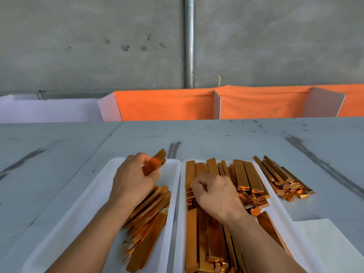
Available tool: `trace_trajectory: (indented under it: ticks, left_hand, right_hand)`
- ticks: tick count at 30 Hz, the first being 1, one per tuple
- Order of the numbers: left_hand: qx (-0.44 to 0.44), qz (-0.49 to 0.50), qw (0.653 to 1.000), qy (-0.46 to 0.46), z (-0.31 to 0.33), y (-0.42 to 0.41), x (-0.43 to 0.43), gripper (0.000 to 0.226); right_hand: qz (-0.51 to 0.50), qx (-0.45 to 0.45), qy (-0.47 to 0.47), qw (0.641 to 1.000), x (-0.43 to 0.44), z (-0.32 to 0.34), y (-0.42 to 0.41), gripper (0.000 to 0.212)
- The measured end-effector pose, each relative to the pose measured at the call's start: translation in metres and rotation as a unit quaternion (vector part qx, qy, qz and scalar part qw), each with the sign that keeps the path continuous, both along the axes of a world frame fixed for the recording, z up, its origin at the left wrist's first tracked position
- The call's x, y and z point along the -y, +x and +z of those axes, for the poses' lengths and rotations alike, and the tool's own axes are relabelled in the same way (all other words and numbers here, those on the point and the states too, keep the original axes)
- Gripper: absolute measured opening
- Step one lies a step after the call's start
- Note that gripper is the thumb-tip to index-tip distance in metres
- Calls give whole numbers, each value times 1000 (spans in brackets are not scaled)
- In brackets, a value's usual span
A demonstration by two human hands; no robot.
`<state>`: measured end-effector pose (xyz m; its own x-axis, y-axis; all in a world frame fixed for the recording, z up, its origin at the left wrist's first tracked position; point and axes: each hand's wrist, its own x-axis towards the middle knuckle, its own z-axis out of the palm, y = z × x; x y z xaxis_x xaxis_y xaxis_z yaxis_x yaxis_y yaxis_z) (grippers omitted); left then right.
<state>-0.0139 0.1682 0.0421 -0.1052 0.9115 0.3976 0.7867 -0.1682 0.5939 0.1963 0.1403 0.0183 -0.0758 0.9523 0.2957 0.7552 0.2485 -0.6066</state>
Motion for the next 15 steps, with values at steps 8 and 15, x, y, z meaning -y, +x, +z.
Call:
trace_trajectory:
  ticks: [8,15]
  left_hand:
    - [0,-138,979,147,-13,48,13,47]
    - [-38,-166,978,123,-28,52,13,45]
  right_hand:
    - [-7,-272,21,962,6,12,-1,44]
    - [14,-330,2,944,4,13,-3,36]
